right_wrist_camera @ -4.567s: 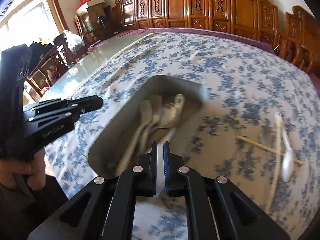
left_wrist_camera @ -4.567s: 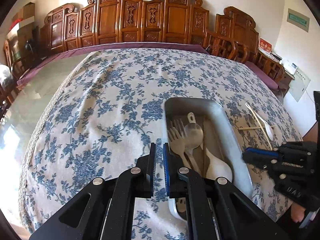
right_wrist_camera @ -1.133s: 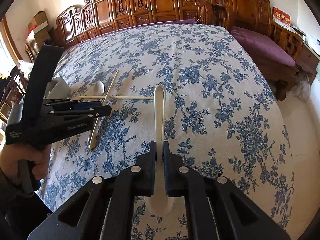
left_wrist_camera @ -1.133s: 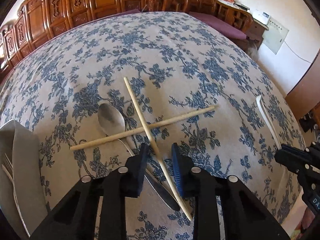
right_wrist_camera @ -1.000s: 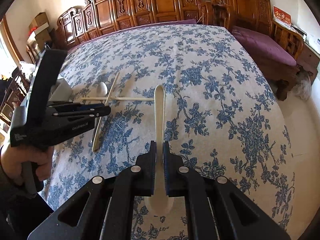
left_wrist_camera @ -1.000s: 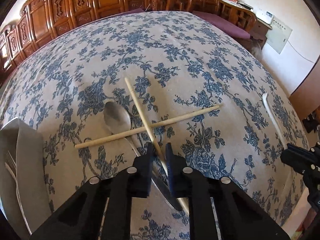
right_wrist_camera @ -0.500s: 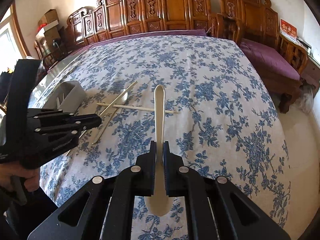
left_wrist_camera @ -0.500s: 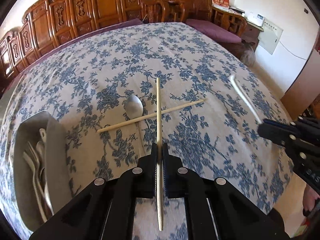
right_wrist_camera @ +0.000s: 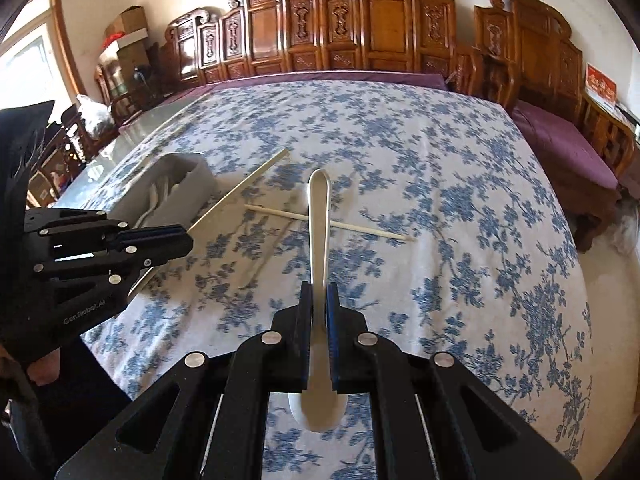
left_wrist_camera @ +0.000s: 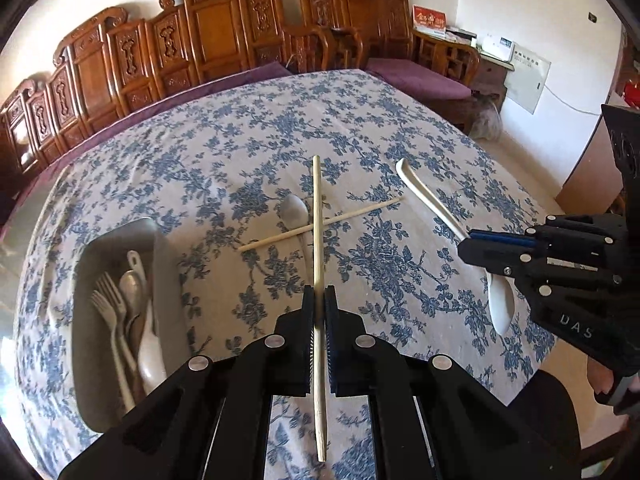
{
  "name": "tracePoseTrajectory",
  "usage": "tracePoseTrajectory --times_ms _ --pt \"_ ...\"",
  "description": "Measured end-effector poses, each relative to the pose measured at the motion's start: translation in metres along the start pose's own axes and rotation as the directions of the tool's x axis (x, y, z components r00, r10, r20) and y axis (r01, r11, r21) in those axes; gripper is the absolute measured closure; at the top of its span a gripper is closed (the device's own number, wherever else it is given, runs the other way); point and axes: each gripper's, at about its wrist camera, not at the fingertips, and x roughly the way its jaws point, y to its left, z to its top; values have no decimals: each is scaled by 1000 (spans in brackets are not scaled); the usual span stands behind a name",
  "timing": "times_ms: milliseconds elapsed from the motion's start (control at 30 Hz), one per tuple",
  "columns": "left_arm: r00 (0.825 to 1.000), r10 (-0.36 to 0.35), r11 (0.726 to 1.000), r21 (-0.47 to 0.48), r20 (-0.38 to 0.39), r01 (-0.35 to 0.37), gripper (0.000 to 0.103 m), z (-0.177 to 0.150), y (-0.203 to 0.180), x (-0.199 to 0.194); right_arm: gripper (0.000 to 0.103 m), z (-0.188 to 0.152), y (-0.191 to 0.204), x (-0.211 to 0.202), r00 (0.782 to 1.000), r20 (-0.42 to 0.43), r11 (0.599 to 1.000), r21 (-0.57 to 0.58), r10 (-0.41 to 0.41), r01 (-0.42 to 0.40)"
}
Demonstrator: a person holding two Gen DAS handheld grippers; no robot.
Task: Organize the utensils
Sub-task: 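Carry the wooden chopstick into the grey tray and open the left gripper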
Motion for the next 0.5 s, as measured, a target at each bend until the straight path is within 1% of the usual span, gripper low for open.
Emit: tracePoseTrajectory --times_ms 300,400,500 --pt "999 26 999 -32 32 -24 99 -4 27 -25 94 5 26 -7 999 14 999 -37 34 -34" --pt "999 34 998 -53 39 -32 99 -6 41 -32 94 5 32 -10 999 21 998 -43 47 -46" --pt "997 59 996 -72 41 -56 99 -9 59 -38 94 6 37 -10 998 24 997 -52 54 -53"
